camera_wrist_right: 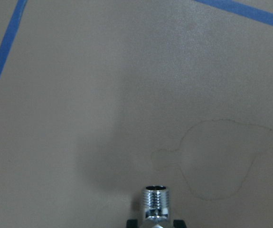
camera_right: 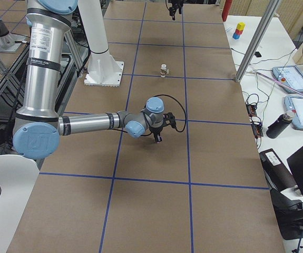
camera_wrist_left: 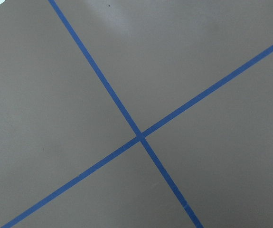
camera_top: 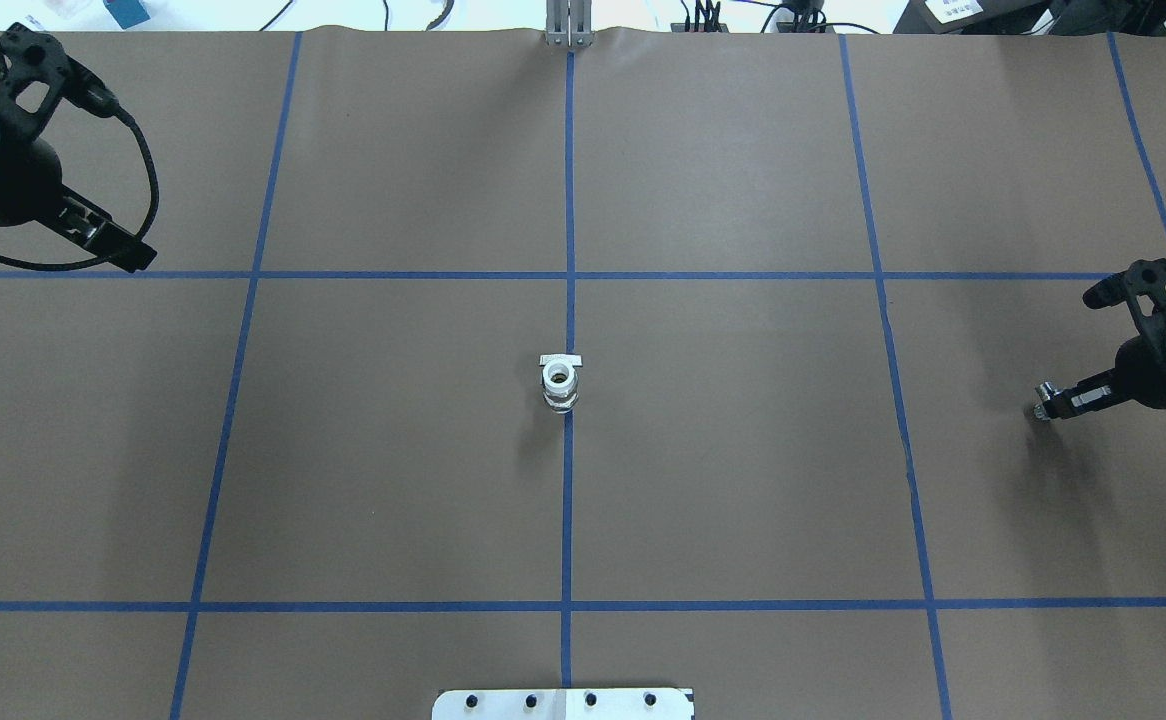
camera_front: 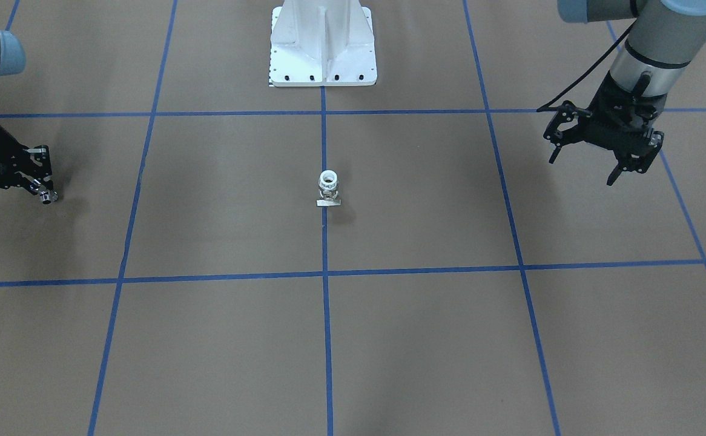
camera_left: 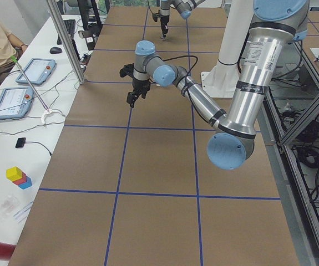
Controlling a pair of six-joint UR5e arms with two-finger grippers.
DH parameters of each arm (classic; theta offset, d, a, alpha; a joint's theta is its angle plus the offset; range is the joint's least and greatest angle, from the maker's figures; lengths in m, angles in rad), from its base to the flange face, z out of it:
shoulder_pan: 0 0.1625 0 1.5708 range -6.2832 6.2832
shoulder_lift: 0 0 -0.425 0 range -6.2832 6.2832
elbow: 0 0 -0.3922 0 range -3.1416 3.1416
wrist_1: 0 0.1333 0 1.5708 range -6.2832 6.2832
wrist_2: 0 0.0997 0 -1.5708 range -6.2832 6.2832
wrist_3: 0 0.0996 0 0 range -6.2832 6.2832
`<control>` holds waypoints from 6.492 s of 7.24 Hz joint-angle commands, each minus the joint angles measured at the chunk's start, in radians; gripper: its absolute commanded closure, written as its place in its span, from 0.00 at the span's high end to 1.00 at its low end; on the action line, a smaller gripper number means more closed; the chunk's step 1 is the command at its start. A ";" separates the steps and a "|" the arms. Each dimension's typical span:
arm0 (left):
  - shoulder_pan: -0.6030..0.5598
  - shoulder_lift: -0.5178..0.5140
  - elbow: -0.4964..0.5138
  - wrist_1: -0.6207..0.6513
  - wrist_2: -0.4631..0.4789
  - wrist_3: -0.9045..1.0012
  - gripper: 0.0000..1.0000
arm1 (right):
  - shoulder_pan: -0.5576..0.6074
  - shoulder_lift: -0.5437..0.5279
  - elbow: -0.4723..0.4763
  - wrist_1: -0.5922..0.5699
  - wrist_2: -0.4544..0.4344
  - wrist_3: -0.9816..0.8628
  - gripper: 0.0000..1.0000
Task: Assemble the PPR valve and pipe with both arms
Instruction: 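Lower the right gripper onto the chrome pipe fitting and grasp it, then carry the chrome fitting with the right gripper over the valve, then lower the fitting onto the valve top and press it in with the right gripper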
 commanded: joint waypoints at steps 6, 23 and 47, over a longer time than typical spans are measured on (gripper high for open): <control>-0.396 0.184 0.135 0.018 -0.125 0.438 1.00 | -0.065 0.551 0.132 -0.589 -0.015 0.365 0.00; -0.577 0.369 0.187 0.000 -0.163 0.641 1.00 | -0.430 1.068 -0.114 -0.845 -0.370 0.883 0.00; -0.575 0.356 0.190 0.002 -0.163 0.638 1.00 | -0.442 1.039 -0.125 -0.776 -0.393 0.884 0.02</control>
